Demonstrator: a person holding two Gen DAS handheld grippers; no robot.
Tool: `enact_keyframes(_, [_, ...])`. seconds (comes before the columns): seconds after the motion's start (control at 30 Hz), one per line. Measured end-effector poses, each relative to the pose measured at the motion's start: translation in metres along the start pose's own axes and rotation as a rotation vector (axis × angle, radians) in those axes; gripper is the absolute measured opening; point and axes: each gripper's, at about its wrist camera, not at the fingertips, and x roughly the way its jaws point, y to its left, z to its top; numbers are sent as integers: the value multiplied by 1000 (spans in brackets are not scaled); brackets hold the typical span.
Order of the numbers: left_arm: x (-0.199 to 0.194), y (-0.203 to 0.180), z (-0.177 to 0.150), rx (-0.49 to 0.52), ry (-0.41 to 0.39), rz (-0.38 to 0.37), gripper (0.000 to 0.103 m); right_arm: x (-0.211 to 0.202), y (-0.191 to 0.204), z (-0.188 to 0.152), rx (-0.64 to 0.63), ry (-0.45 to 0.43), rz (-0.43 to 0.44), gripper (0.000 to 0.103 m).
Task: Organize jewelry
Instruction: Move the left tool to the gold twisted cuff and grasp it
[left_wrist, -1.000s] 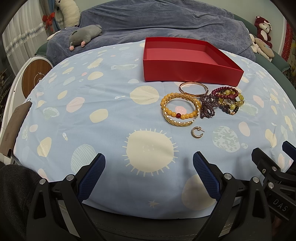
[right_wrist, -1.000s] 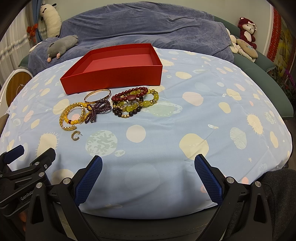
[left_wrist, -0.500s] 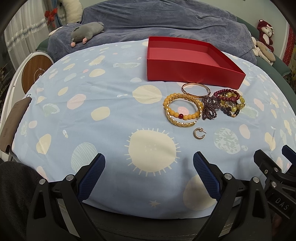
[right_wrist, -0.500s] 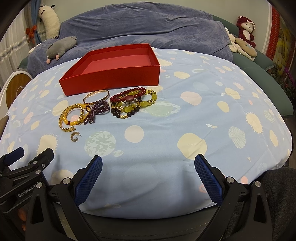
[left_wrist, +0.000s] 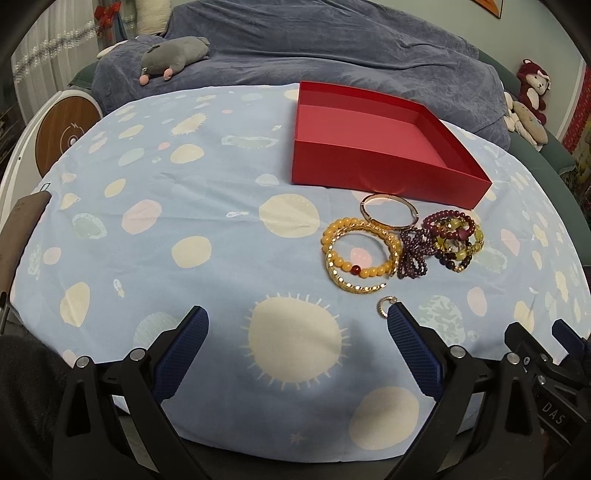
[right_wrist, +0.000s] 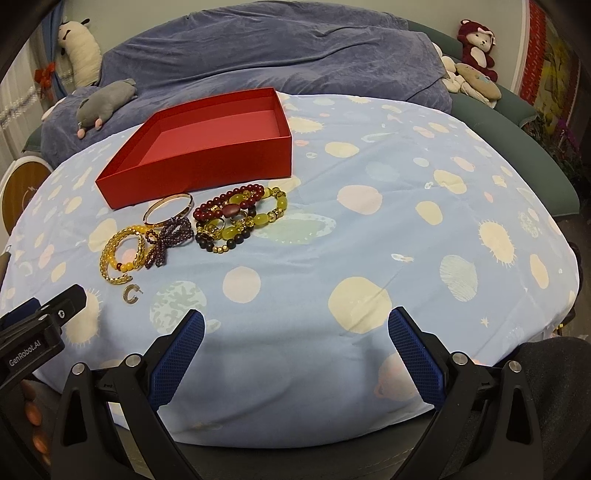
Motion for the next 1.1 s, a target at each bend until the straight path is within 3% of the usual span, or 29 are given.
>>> enact_keyframes(0.33, [42, -32, 24, 67, 55, 0, 92, 11, -2, 13, -2, 19, 11, 96])
enact_keyframes(0.63, [59, -36, 33, 77, 78, -28, 73, 22, -3, 21, 24, 39, 29, 96])
enact_keyframes(0.77, [57, -39, 35, 88, 73, -52, 55, 22, 0, 20, 15, 46, 30, 96])
enact_keyframes(1.1, [39, -25, 33, 40, 53, -52, 54, 18, 11, 21, -14, 55, 74, 95])
